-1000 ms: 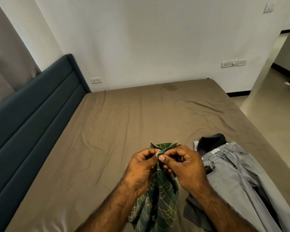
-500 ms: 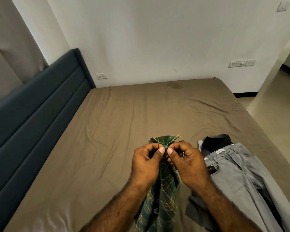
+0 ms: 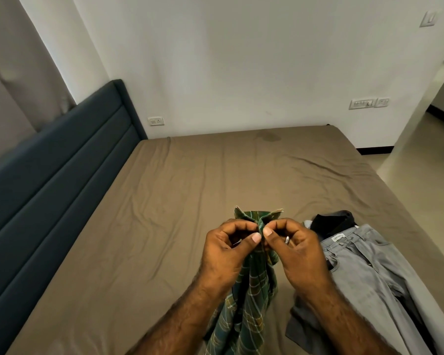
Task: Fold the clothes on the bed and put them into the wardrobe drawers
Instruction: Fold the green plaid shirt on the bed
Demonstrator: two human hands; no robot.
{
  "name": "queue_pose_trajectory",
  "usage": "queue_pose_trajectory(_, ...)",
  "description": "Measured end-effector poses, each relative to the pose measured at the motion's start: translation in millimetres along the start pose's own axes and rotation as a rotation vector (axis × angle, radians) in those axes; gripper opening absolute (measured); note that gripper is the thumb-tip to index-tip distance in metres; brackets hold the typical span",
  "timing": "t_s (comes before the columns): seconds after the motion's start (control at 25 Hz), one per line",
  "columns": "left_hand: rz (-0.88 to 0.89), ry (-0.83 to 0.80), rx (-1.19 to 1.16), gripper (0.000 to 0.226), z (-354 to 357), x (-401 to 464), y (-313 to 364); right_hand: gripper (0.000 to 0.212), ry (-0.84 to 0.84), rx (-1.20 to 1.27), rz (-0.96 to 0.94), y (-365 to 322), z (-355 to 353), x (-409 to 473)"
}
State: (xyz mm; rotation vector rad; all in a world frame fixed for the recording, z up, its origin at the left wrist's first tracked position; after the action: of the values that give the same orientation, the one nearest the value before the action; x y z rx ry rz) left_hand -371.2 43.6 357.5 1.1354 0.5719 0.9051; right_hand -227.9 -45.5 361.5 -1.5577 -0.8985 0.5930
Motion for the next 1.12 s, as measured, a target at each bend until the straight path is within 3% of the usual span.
queue_pose_trajectory(0.12,0.071,-0.029,0.052,0.015,2,9,10,0.021,0.009,0.078,-0.015,-7,1,-2)
queue_pose_trajectory(0.32,0.141,-0.083,0.142,0.013,3,19,17,0.012,0.068,-0.015,-0.027,-6,-2,6)
queue_pose_trajectory(0.56,0.181,0.033,0.295,0.013,12,18,19,0.003,0.019,-0.005,-0.009,-4,1,9)
queue_pose_trajectory(0.72,0.195,-0.006,0.292,0.013,16,22,19,0.011,-0.006,0.104,0.062,7,0,19)
queue_pose_trajectory(0.8,0.246,-0.027,0.312,0.009,17,22,20,0.035,-0.102,0.258,0.13,14,8,18)
queue_pose_trajectory(0.84,0.287,-0.043,0.344,0.006,20,20,23,0.043,-0.157,0.296,0.167,14,13,16)
queue_pose_trajectory(0.96,0.419,-0.123,0.484,0.003,27,18,33,0.029,-0.262,0.315,0.253,11,21,15)
queue_pose_trajectory(1.12,0.602,-0.262,0.867,0.002,39,13,42,0.035,-0.29,0.135,0.254,3,20,23)
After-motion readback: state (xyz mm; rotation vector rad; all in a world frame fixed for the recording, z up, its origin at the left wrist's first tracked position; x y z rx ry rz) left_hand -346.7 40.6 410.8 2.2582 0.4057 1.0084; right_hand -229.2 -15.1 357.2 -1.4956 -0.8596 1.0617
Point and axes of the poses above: each hand's wrist, its own x-axis towards the middle knuckle, its own z-axis out of the palm, y = z × x, the point moved 8 cm from there along x, towards the middle knuckle, and after that the axes turned 12 degrees about -x, right-handed, at the moved point
